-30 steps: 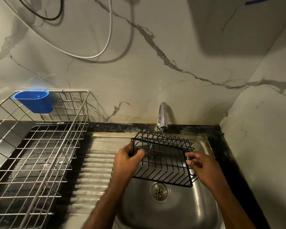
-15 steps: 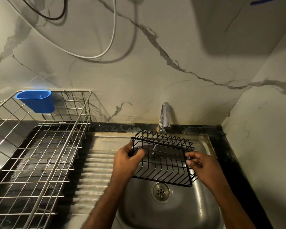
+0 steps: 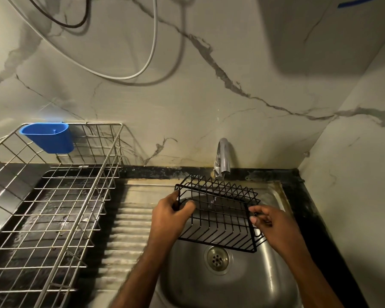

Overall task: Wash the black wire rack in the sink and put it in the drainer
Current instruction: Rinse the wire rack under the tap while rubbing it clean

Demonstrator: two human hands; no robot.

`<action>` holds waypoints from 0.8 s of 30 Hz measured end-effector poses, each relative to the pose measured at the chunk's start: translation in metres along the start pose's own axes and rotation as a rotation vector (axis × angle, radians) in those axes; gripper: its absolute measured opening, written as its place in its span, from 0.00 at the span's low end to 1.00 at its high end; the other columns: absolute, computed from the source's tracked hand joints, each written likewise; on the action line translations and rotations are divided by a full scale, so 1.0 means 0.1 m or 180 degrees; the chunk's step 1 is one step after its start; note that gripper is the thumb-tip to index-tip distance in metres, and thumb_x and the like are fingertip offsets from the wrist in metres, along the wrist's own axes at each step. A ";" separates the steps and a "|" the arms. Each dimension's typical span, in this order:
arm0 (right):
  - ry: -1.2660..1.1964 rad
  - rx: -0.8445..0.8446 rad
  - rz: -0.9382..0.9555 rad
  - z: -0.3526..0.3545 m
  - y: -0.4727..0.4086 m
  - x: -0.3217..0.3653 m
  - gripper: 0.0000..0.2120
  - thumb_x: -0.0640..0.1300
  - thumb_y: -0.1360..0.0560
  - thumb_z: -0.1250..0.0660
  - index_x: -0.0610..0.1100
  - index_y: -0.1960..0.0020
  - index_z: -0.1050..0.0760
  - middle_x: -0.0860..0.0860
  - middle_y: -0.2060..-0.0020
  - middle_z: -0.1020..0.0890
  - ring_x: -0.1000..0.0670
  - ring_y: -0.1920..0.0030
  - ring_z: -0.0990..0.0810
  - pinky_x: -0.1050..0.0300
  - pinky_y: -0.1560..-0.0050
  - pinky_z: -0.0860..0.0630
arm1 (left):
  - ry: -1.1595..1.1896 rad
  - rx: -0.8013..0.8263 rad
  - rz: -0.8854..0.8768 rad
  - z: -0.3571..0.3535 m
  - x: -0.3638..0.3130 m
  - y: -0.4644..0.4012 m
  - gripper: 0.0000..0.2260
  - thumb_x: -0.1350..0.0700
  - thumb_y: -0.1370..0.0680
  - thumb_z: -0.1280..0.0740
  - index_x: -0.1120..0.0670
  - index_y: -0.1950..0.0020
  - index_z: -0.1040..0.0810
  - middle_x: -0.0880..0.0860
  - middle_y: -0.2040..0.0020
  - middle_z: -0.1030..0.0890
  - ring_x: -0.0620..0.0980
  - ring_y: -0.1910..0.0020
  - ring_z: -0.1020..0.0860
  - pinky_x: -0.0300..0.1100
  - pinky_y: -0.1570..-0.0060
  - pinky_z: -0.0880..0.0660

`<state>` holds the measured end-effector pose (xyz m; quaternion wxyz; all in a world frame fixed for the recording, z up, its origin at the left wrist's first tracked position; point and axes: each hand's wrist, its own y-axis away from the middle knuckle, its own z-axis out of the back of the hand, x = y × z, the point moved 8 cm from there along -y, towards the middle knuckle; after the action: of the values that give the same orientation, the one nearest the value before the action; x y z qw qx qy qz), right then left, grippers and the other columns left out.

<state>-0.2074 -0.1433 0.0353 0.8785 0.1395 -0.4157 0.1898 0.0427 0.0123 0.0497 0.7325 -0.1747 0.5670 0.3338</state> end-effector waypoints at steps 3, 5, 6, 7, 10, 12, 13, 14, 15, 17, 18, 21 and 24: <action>0.0006 0.0000 0.0002 0.00 0.02 0.02 0.12 0.44 0.24 0.28 0.54 0.43 0.20 0.58 0.54 0.17 0.63 0.53 0.20 0.73 0.60 0.30 | -0.0088 -0.0049 -0.0064 0.02 -0.03 -0.01 0.20 0.43 0.29 0.32 0.57 0.47 0.20 0.49 0.71 0.26 0.46 0.71 0.29 0.42 0.71 0.30; 0.0020 -0.0001 0.0000 0.01 0.03 0.04 0.11 0.44 0.24 0.28 0.56 0.43 0.20 0.59 0.54 0.17 0.63 0.52 0.20 0.73 0.60 0.31 | -0.0108 -0.0107 -0.0076 0.04 -0.04 -0.02 0.25 0.44 0.28 0.31 0.60 0.39 0.22 0.48 0.70 0.25 0.45 0.72 0.28 0.38 0.72 0.30; 0.0033 -0.0002 -0.0007 0.01 0.04 0.05 0.11 0.44 0.24 0.29 0.56 0.44 0.20 0.59 0.55 0.17 0.64 0.52 0.20 0.74 0.60 0.31 | -0.0114 -0.0130 -0.0081 0.05 -0.04 -0.02 0.27 0.44 0.28 0.31 0.62 0.37 0.23 0.48 0.70 0.25 0.44 0.72 0.28 0.37 0.72 0.29; 0.0046 -0.0004 -0.0006 0.01 0.04 0.06 0.11 0.45 0.24 0.29 0.56 0.44 0.20 0.60 0.55 0.17 0.64 0.52 0.20 0.74 0.61 0.31 | -0.0125 -0.0139 -0.0096 0.06 -0.06 -0.01 0.28 0.44 0.28 0.31 0.62 0.36 0.23 0.48 0.71 0.25 0.44 0.73 0.28 0.37 0.73 0.29; 0.0073 -0.0025 0.0000 0.02 0.05 0.09 0.11 0.45 0.24 0.29 0.55 0.43 0.20 0.61 0.56 0.18 0.66 0.54 0.21 0.75 0.61 0.32 | -0.0122 -0.0140 -0.0114 0.07 -0.11 -0.01 0.24 0.47 0.26 0.30 0.61 0.36 0.22 0.47 0.72 0.25 0.43 0.73 0.29 0.38 0.73 0.30; 0.0106 -0.0021 -0.0004 0.02 0.05 0.12 0.11 0.45 0.24 0.29 0.54 0.42 0.20 0.62 0.57 0.19 0.68 0.55 0.23 0.76 0.63 0.32 | -0.0159 -0.0183 -0.0120 0.09 -0.13 0.00 0.22 0.49 0.25 0.29 0.58 0.34 0.22 0.47 0.72 0.25 0.42 0.74 0.29 0.37 0.73 0.30; 0.0108 -0.0018 -0.0002 0.02 0.06 0.13 0.11 0.45 0.24 0.29 0.53 0.42 0.20 0.62 0.58 0.19 0.68 0.56 0.23 0.77 0.64 0.31 | -0.0183 -0.0213 -0.0127 0.10 -0.14 0.00 0.23 0.50 0.25 0.29 0.57 0.32 0.22 0.47 0.72 0.25 0.41 0.74 0.29 0.36 0.74 0.30; 0.0096 -0.0012 0.0001 0.02 0.06 0.14 0.11 0.44 0.24 0.29 0.52 0.42 0.19 0.61 0.58 0.19 0.68 0.56 0.23 0.78 0.64 0.31 | -0.0185 -0.0239 -0.0128 0.11 -0.16 0.00 0.24 0.51 0.24 0.28 0.56 0.30 0.23 0.48 0.71 0.24 0.41 0.73 0.28 0.35 0.74 0.30; 0.0084 -0.0004 0.0007 0.02 0.06 0.15 0.12 0.44 0.24 0.29 0.52 0.42 0.19 0.62 0.58 0.19 0.68 0.56 0.23 0.80 0.64 0.31 | -0.0162 -0.0249 -0.0119 0.12 -0.17 0.01 0.25 0.51 0.24 0.28 0.55 0.28 0.24 0.49 0.70 0.23 0.41 0.72 0.27 0.34 0.73 0.29; 0.0098 0.0011 0.0020 0.01 0.07 0.19 0.11 0.44 0.24 0.29 0.51 0.41 0.20 0.63 0.58 0.20 0.68 0.56 0.24 0.80 0.63 0.32 | -0.0111 -0.0258 -0.0093 0.14 -0.20 0.02 0.26 0.52 0.25 0.27 0.55 0.27 0.25 0.52 0.68 0.20 0.42 0.71 0.24 0.37 0.71 0.25; 0.0108 0.0019 0.0028 0.01 0.07 0.20 0.11 0.44 0.23 0.29 0.52 0.41 0.20 0.63 0.59 0.21 0.69 0.57 0.24 0.80 0.63 0.32 | -0.0120 -0.0281 -0.0092 0.16 -0.22 0.03 0.26 0.52 0.25 0.27 0.55 0.27 0.25 0.53 0.66 0.18 0.42 0.70 0.24 0.38 0.70 0.24; 0.0124 0.0030 0.0065 0.01 0.08 0.24 0.11 0.44 0.23 0.30 0.52 0.41 0.20 0.65 0.59 0.22 0.69 0.57 0.25 0.81 0.62 0.31 | -0.0173 -0.0361 -0.0100 0.20 -0.27 0.06 0.25 0.53 0.24 0.27 0.55 0.28 0.25 0.51 0.64 0.18 0.40 0.70 0.24 0.33 0.71 0.26; 0.0108 0.0036 0.0059 0.01 0.07 0.24 0.12 0.44 0.23 0.30 0.51 0.41 0.20 0.64 0.58 0.21 0.69 0.56 0.24 0.81 0.62 0.32 | -0.0193 -0.0388 -0.0142 0.21 -0.32 0.09 0.25 0.53 0.24 0.27 0.56 0.27 0.25 0.50 0.64 0.18 0.40 0.70 0.24 0.32 0.72 0.26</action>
<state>-0.1974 -0.1319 0.0551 0.8828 0.1374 -0.4009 0.2027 0.0472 0.0230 0.0876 0.7446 -0.2213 0.5192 0.3564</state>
